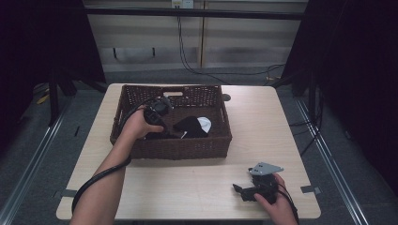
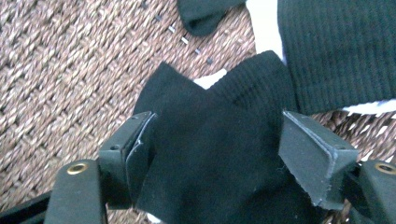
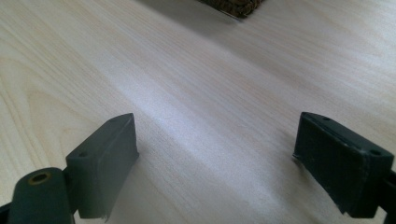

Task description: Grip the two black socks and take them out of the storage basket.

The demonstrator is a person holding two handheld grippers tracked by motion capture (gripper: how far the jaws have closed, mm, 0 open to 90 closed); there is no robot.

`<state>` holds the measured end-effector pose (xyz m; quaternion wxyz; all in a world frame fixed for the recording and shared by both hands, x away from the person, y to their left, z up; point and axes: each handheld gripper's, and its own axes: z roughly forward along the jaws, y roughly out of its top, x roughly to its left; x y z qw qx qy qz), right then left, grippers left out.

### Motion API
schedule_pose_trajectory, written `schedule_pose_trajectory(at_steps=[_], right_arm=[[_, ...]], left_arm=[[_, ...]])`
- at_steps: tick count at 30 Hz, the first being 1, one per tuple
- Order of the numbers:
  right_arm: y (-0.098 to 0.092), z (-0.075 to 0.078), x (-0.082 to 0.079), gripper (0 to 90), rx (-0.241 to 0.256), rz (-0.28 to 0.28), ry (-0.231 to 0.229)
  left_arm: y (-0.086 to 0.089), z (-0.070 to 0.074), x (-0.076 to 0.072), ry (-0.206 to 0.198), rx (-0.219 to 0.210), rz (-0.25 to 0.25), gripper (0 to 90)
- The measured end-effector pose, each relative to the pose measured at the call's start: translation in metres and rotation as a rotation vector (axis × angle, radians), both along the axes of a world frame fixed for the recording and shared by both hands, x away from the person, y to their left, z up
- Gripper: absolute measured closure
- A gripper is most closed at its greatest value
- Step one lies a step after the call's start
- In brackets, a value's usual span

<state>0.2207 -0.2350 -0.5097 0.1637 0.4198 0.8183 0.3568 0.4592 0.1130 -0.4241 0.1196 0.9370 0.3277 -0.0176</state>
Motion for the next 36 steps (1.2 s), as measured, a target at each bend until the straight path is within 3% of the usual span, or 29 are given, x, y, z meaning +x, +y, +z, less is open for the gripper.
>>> schedule_pose_trajectory(at_steps=[8, 20, 27, 31, 36], right_arm=[[0.000, 0.000, 0.000, 12.4, 0.002, 0.003, 0.000], [0.000, 0.000, 0.000, 12.4, 0.003, 0.006, 0.002], [0.000, 0.000, 0.000, 12.4, 0.003, 0.006, 0.002], [0.000, 0.000, 0.000, 12.4, 0.003, 0.006, 0.002], [0.000, 0.000, 0.000, 12.4, 0.004, 0.004, 0.004]], left_arm=[[-0.011, -0.016, 0.004, 0.057, 0.084, -0.063, 28.7], [-0.013, -0.025, 0.008, 0.111, 0.113, -0.101, 36.9], [-0.018, -0.029, 0.005, 0.115, 0.159, -0.143, 57.1], [-0.019, -0.025, 0.005, 0.124, 0.172, -0.113, 72.4], [-0.019, -0.014, 0.002, 0.123, 0.169, -0.097, 75.2]])
